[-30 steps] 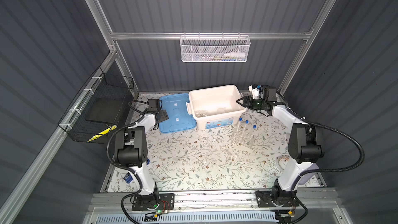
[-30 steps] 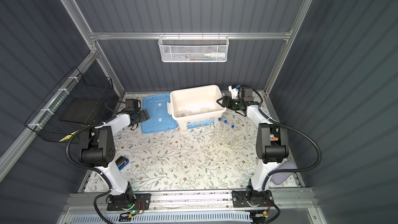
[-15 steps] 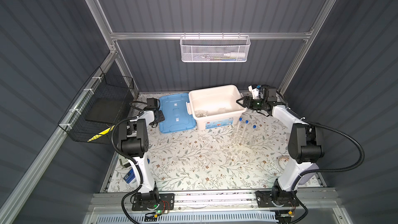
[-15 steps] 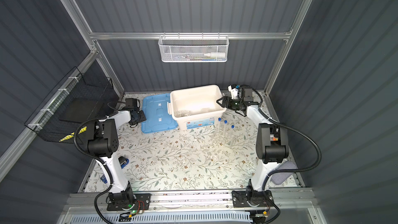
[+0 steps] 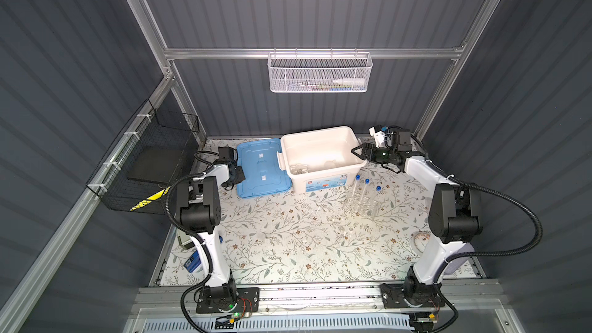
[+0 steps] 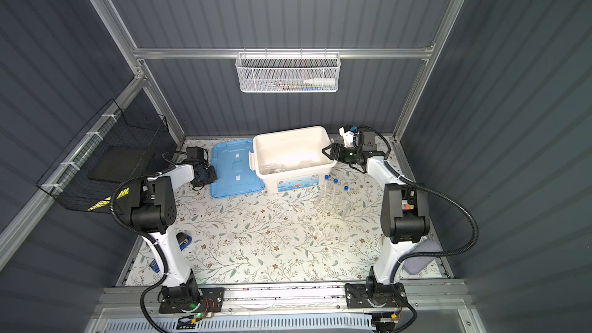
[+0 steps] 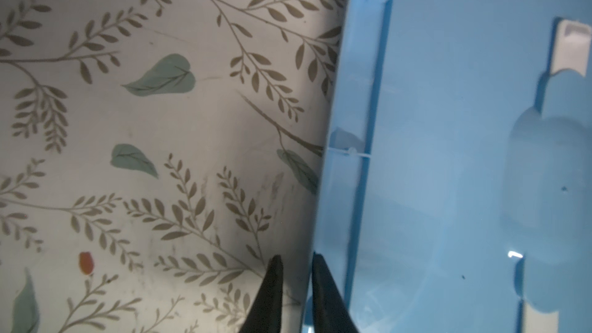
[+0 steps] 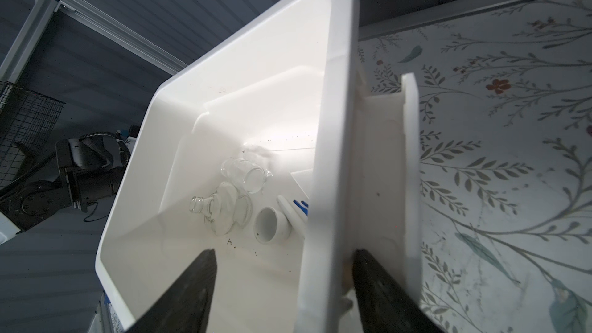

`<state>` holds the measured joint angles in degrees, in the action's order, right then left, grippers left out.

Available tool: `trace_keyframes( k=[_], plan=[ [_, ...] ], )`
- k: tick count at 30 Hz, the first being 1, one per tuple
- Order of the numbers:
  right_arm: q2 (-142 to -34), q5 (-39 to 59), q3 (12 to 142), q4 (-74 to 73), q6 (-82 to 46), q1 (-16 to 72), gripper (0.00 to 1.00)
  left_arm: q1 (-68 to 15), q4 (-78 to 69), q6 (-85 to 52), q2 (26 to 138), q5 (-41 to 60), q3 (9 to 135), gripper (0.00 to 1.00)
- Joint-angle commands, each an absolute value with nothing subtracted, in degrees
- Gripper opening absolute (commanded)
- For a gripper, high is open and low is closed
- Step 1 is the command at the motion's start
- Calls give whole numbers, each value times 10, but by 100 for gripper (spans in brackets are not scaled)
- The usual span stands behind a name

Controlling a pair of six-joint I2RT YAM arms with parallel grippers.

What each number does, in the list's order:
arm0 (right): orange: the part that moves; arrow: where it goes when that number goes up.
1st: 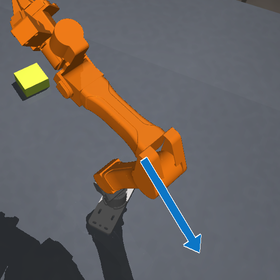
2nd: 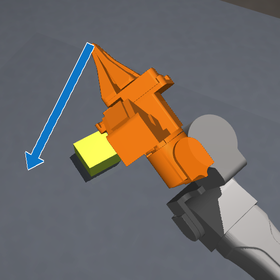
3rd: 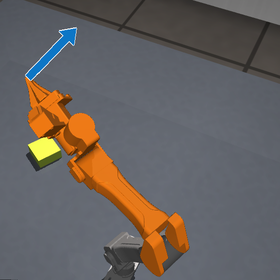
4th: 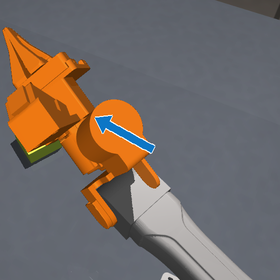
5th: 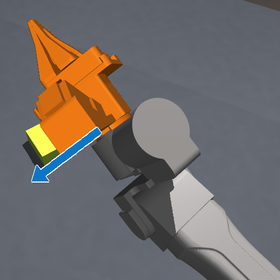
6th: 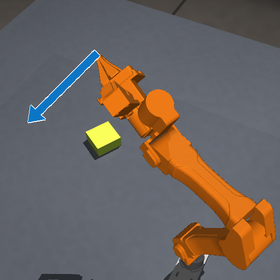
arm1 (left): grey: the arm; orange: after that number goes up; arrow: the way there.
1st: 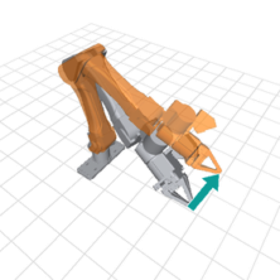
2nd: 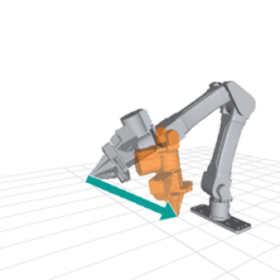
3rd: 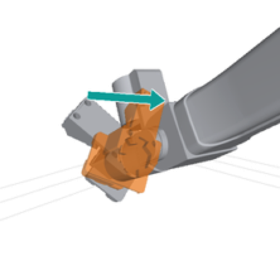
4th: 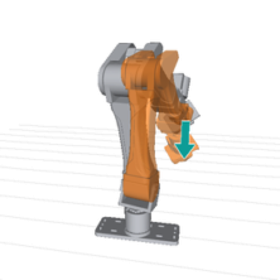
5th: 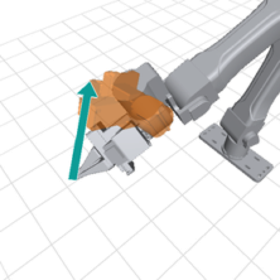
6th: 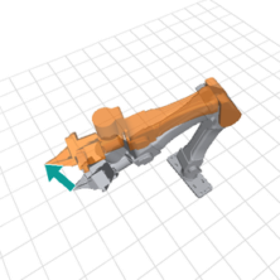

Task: Organize the chemistry lab equipment
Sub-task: 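Grasp the edge of the blue lid with the left gripper, then lift the blue lid with the left gripper and swing it over the bin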

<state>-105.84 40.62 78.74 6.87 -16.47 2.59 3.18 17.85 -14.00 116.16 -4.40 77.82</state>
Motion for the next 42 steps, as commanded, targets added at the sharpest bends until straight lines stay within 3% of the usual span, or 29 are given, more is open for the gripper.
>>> trace_keyframes(
  k=[1,6,42],
  plan=[
    [-1041,401,775,91,-160,30,70,32,195,-124,1163,-30,765,9],
    [-1038,397,773,99,-157,30,70,32,183,-123,1139,-16,731,0],
    [-974,370,747,117,-159,30,79,34,233,-170,793,-34,581,0]
  ],
)
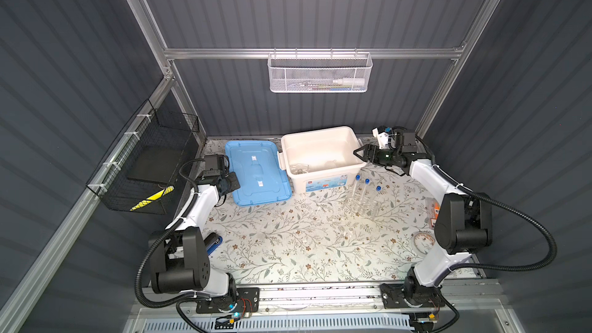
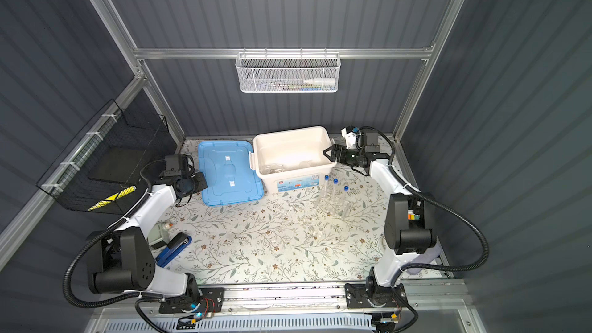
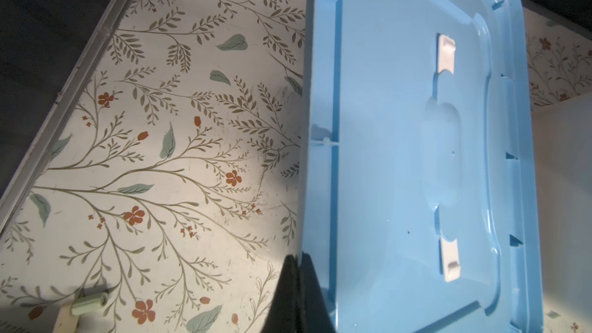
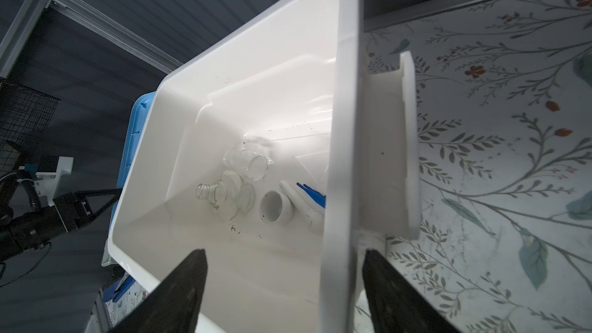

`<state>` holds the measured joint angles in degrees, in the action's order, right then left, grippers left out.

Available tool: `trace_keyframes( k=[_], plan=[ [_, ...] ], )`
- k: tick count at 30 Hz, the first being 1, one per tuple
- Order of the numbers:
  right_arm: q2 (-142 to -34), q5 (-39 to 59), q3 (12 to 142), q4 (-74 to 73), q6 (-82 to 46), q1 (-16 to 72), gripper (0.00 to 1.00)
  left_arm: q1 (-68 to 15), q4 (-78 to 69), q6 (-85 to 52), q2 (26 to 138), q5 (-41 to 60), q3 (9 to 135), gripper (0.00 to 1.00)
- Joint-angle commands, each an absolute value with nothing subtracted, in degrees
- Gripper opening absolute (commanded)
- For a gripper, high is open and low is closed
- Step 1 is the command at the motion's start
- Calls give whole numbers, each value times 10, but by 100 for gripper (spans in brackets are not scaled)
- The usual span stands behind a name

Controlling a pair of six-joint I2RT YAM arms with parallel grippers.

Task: Organize the chemistry lab equipment
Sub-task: 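Lift the blue lid with the left gripper and swing it over the bin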

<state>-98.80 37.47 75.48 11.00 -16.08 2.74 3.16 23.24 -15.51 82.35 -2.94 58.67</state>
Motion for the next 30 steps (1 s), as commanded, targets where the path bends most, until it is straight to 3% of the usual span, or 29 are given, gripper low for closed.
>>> trace_keyframes(
  k=[1,30],
  plan=[
    [-972,369,746,117,-159,30,79,34,235,-171,788,-34,581,0],
    [-923,374,712,118,-162,30,79,34,343,-165,651,-73,651,0]
  ],
)
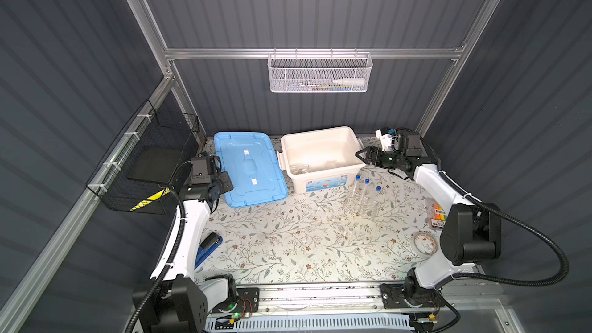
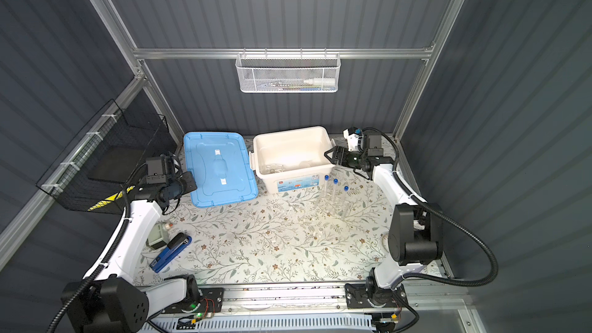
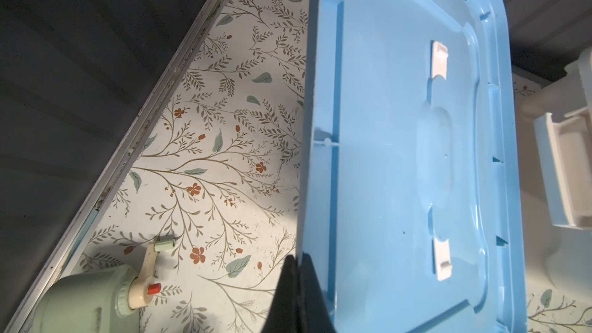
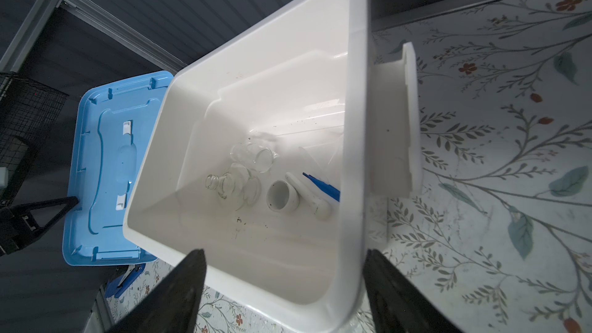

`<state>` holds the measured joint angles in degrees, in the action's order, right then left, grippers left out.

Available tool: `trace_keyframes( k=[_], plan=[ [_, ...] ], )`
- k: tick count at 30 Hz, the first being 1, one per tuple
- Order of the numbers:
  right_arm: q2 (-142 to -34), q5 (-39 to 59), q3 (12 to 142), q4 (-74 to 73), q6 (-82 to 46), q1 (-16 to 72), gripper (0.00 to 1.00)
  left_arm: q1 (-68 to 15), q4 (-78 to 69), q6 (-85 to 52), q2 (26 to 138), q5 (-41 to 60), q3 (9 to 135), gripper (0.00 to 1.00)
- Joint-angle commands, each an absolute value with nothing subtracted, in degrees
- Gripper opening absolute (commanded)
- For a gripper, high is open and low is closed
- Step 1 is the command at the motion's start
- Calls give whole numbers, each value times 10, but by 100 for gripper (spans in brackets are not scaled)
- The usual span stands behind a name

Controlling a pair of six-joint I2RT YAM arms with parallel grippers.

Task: Organize the chemistry lab equipment
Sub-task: 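Lift the blue lid with the left gripper and swing it over the bin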

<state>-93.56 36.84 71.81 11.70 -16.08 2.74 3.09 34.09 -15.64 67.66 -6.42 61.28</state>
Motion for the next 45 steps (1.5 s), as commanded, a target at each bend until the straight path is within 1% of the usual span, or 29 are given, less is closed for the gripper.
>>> trace_keyframes(
  k=[1,12,16,24,29,34,38,45],
  plan=[
    [-922,374,711,118,-163,30,79,34,348,-164,647,-75,655,0],
    [-911,391,706,105,-176,31,79,34,376,-160,607,-81,689,0],
    [-908,417,706,96,-179,35,79,34,373,-163,608,-55,707,0],
    [-922,464,731,85,-179,66,80,33,330,-190,637,27,722,0],
    [-936,486,740,57,-206,74,79,30,299,-206,656,61,723,0],
    [-946,513,742,21,-234,84,79,-2,272,-219,677,65,721,0],
    [-957,533,747,2,-251,91,79,-67,237,-226,700,28,721,0],
    [-978,560,748,-51,-295,93,79,-123,194,-247,754,31,731,0]
  ],
)
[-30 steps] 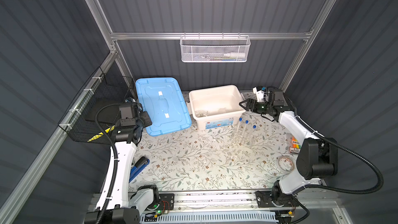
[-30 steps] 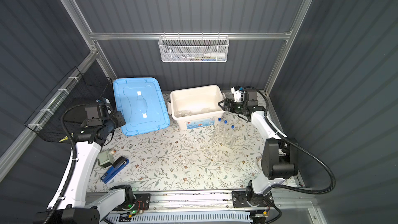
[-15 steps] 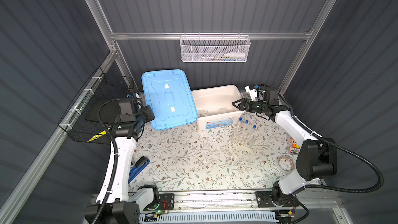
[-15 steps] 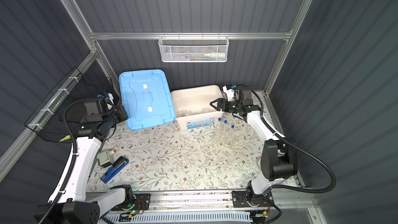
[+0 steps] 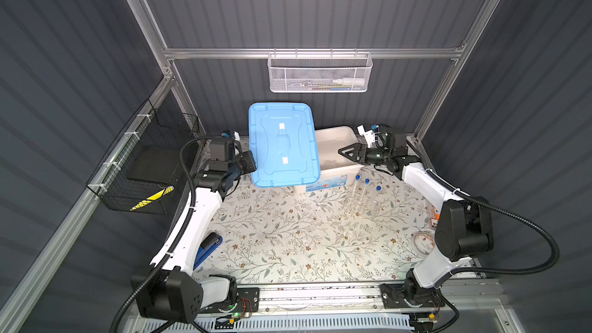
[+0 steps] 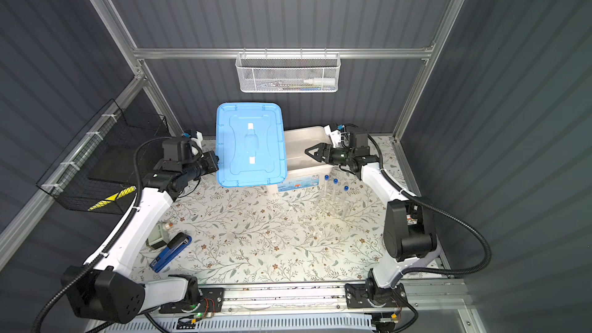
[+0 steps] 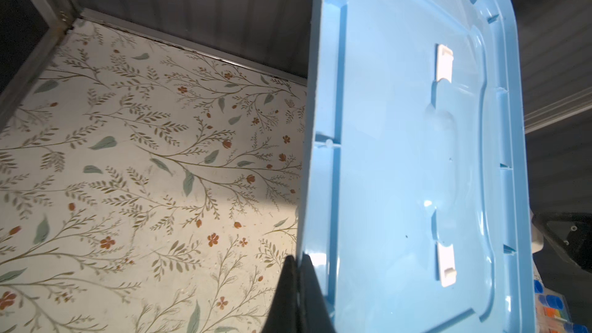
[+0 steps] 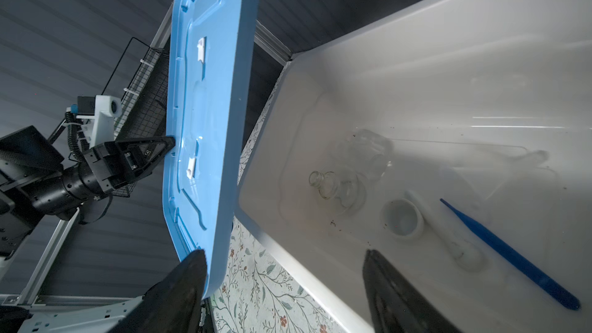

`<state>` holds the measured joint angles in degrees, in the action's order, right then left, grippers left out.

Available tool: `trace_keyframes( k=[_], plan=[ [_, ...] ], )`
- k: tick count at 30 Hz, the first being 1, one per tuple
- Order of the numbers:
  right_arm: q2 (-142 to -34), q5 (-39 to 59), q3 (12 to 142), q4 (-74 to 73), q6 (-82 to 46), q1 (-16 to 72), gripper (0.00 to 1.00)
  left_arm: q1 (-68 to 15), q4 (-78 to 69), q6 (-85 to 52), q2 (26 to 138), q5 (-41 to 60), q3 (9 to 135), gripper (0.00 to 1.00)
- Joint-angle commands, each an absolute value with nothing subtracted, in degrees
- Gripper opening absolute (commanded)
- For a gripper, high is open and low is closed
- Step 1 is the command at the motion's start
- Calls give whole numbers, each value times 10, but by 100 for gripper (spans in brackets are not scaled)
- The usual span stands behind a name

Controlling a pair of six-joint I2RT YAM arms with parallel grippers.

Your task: Organize the chemistry lab equipment

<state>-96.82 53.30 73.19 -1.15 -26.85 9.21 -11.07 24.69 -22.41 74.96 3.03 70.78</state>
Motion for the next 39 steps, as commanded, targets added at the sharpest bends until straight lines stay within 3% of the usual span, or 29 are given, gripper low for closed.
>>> trace_keyframes(
  k=[1,27,39],
  plan=[
    [-981,566,747,-61,-305,93,79,-130,185,-250,760,29,731,0],
    [-1033,576,768,-89,-344,110,69,-195,105,-276,862,42,772,0],
    [-1034,584,761,-130,-374,110,59,-210,87,-284,903,61,789,0]
  ],
)
